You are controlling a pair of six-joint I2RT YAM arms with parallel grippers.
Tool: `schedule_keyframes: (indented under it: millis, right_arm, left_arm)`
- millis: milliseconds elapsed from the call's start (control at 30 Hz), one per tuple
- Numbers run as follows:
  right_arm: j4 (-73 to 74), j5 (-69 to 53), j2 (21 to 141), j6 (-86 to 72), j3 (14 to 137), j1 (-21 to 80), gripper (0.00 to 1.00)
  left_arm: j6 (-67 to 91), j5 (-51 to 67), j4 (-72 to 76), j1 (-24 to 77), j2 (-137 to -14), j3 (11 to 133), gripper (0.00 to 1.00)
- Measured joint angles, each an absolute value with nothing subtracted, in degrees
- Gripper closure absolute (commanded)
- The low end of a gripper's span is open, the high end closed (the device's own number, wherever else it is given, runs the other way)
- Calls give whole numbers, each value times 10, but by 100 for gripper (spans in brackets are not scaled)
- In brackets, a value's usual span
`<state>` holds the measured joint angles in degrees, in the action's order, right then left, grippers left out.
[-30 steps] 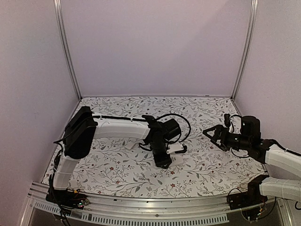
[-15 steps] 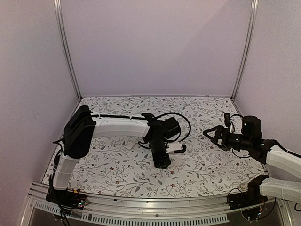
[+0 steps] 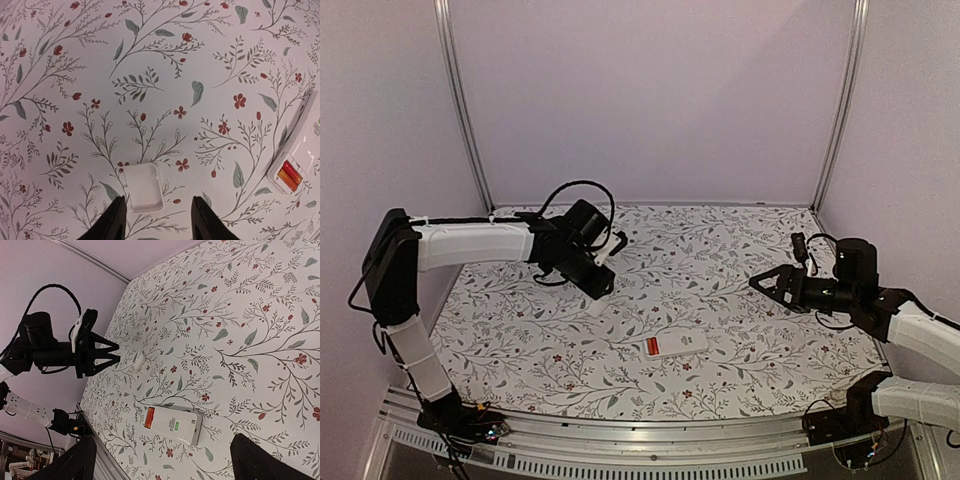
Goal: Load the batteries into the remote control
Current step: Pick up the battery cover from the center of the board.
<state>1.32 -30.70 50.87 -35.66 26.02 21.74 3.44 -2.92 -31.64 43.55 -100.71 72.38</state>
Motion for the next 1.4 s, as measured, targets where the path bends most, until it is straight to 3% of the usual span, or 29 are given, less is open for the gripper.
schedule_keyframes:
  millis: [433, 667, 933, 1233, 1400]
  right_arm:
    - [23, -323, 525, -342, 268, 217, 7]
    - [25, -326, 532, -335, 268, 217, 9]
    - [25, -339, 545, -321, 275, 217, 10]
    - [1, -362, 572, -303, 298, 217, 12]
    - [-16, -384, 583, -293, 310, 217, 12]
  left_arm:
    - [72, -63, -326, 436, -1119, 749, 65]
    - [75, -75, -339, 437, -1152, 760, 78]
    - [79, -71, -341, 444, -1154, 764, 100]
    - [80, -28, -347, 461, -1145, 768, 100]
    - [77, 65, -333, 465, -1065, 753, 100]
